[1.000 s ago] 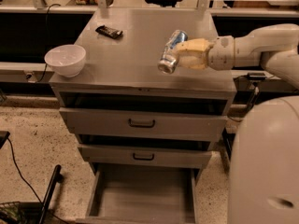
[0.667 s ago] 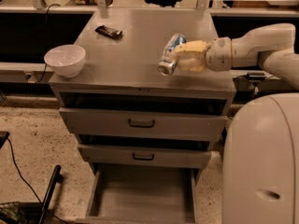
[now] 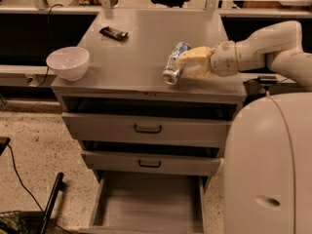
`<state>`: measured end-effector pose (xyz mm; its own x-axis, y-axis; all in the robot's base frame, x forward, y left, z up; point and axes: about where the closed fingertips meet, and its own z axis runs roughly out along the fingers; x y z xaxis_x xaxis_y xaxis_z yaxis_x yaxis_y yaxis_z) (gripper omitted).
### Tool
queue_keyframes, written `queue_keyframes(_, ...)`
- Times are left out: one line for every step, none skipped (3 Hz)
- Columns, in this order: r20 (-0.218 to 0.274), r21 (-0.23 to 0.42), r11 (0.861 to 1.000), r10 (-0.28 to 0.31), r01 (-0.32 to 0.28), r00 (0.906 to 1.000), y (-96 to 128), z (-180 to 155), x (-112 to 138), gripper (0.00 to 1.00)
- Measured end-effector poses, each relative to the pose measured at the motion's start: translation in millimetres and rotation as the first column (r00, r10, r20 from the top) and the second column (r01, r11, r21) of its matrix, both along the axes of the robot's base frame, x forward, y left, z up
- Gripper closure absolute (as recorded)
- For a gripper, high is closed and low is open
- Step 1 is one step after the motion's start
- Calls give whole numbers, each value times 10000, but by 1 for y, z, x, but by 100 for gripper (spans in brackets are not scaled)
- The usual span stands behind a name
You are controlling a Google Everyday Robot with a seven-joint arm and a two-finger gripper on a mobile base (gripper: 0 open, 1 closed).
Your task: Pick redbull can from bottom drawer and place on counter
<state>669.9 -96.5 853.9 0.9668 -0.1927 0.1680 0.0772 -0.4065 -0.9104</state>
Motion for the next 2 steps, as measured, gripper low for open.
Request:
queue_keyframes(-228, -450, 9986, -282, 271, 9993, 0, -5, 2, 59)
queue_keyframes(-240, -431, 9988, -227, 216, 9995, 3, -6, 2, 36)
